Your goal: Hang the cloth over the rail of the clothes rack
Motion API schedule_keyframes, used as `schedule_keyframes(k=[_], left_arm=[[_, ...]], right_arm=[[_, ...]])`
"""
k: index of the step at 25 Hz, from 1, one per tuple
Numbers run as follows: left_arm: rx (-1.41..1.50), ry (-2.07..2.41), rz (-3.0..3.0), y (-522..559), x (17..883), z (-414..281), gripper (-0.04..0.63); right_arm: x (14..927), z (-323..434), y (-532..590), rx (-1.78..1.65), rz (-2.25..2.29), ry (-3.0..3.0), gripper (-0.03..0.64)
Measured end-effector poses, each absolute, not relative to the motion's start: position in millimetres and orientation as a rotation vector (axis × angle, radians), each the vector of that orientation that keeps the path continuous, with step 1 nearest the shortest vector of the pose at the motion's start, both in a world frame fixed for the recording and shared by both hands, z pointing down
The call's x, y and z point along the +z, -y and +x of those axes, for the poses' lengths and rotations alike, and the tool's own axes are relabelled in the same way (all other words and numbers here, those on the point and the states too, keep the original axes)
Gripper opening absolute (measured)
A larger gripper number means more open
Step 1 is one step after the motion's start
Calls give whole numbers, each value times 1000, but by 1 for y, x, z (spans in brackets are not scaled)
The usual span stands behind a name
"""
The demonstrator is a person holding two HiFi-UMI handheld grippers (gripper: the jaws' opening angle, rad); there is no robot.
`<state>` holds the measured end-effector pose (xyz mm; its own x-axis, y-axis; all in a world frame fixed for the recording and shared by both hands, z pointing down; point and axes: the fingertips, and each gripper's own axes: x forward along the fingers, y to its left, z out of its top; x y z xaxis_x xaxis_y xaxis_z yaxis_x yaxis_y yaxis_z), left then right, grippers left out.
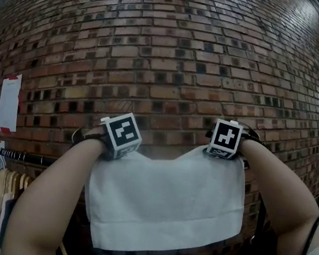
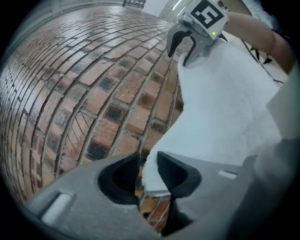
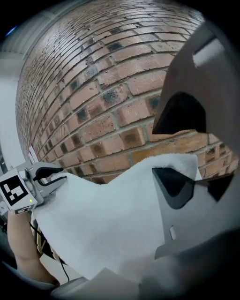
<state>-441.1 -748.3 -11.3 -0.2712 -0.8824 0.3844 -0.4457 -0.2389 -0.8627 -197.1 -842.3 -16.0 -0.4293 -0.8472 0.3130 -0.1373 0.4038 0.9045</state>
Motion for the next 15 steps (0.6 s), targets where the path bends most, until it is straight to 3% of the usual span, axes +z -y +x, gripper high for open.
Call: schedule_keyframes(k=[4,7,15], left_arm=[[-1510,-1619,-1600,749,-12,-440,121],[-1501,-1627,-1604,750,-14,-440,121],[-1555,-1602,-1576,750,-10,-439,121]], right_arm=[[-19,-199,841,-1094,851,1847,242],[-23,-197,841,-1112,872,1863,295],[-22,-194,841,-1090,866,1879,296]])
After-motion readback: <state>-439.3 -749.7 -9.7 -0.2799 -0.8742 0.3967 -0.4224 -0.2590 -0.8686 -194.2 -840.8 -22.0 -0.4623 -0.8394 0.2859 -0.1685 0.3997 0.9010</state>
